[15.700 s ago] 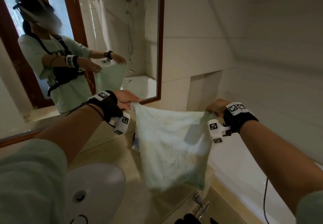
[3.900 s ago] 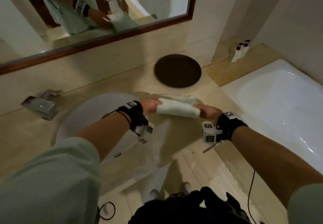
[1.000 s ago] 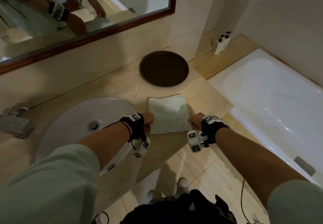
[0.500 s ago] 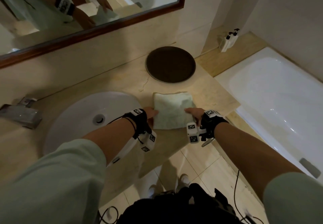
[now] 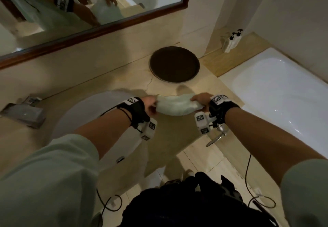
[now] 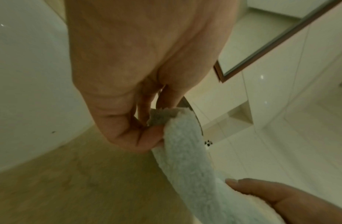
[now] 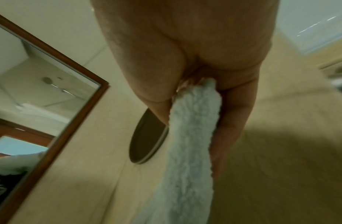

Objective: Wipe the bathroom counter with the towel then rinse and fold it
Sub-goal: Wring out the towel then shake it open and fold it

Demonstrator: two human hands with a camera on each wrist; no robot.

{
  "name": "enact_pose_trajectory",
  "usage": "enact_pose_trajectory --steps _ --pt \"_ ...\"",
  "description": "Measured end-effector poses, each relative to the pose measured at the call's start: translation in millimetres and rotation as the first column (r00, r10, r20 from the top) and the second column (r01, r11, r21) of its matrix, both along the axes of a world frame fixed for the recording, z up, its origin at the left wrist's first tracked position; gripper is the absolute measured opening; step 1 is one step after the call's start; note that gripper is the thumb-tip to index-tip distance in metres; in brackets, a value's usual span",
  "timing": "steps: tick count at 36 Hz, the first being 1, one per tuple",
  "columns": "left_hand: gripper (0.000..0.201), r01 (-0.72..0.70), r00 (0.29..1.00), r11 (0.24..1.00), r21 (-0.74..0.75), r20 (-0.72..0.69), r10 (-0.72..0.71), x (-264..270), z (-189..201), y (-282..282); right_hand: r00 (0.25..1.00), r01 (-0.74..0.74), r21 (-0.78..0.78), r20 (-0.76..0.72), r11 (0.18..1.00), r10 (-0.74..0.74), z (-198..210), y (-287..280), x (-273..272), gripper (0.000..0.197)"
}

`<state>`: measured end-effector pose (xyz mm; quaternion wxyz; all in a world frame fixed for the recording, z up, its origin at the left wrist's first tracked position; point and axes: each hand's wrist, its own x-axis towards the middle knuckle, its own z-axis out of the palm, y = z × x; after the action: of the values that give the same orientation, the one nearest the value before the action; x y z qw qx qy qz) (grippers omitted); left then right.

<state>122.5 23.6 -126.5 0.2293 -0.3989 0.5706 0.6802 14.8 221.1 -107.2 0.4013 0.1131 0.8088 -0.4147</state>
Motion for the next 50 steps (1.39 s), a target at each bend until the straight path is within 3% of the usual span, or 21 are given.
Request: enact_pose_trajectory --steps 3,6,8,13,17,19,23,26,30,35,39,46,50 --pt "0.021 0.035 0.997 0.999 -0.007 -0.072 -0.035 -10.0 19.9 -10.1 1.0 -0.008 -0.069 -0.006 0.998 0.008 17.3 -6.6 -16.0 0.039" --pt "0.021 -0.163 0.983 0.985 0.056 -0.077 0.167 -27.4 31.3 -20.2 0.999 -0.041 -0.128 -0.015 0.991 0.039 33.1 -10.6 -36.9 0.033" --pt "0.021 -0.191 0.976 0.979 0.075 -0.095 0.197 -36.5 44.8 -18.9 0.998 -0.065 -0.146 -0.025 0.987 0.062 42.9 -14.5 -52.2 0.029" --pt "0.014 -0.246 0.949 0.965 0.088 -0.181 0.259 -72.2 63.6 -19.7 0.994 -0.093 -0.189 -0.068 0.978 0.081 57.2 -27.4 -103.1 0.039" --pt "0.01 -0.363 0.914 0.928 0.078 -0.166 0.371 -107.9 60.8 -10.0 0.976 -0.197 -0.185 -0.129 0.963 0.175 55.3 -38.5 -151.6 0.045" --pt "0.008 -0.379 0.907 0.92 0.097 -0.159 0.391 -126.7 54.0 -4.1 0.959 -0.258 -0.167 -0.166 0.952 0.23 51.2 -42.4 -174.4 0.044" --pt "0.025 -0.398 0.896 0.913 0.092 -0.175 0.408 -160.4 43.5 4.3 0.927 -0.35 -0.113 -0.184 0.93 0.326 34.5 -50.7 -219.9 0.045" --pt "0.038 -0.441 0.874 0.892 0.102 -0.18 0.452 -183.5 38.5 3.7 0.863 -0.464 -0.061 -0.254 0.883 0.436 20.4 -60.4 -254.0 0.042" --pt "0.041 -0.493 0.848 0.87 0.024 -0.209 0.487 -208.0 38.4 2.2 0.841 -0.494 -0.114 -0.314 0.862 0.44 12.8 -72.7 -281.3 0.042" --pt "0.043 -0.551 0.832 0.829 -0.1 -0.143 0.536 -229.4 15.6 1.1 0.85 -0.515 -0.175 -0.232 0.839 0.473 -4.4 -80.9 -292.6 0.04" --pt "0.044 -0.507 0.859 0.843 -0.179 -0.026 0.511 -230.9 -9.1 3.2 0.861 -0.509 -0.101 -0.069 0.855 0.504 -44.3 -81.0 -297.6 0.059" --pt "0.049 -0.475 0.874 0.851 -0.226 -0.004 0.486 -231.0 -15.2 -2.7 0.815 -0.577 -0.057 -0.098 0.814 0.571 -66.9 -83.9 -311.3 0.063" --pt "0.028 -0.458 0.872 0.85 -0.261 0.051 0.486 -236.0 -8.8 -5.7 0.792 -0.608 -0.03 -0.093 0.794 0.603 -63.0 -86.7 -313.1 0.069"
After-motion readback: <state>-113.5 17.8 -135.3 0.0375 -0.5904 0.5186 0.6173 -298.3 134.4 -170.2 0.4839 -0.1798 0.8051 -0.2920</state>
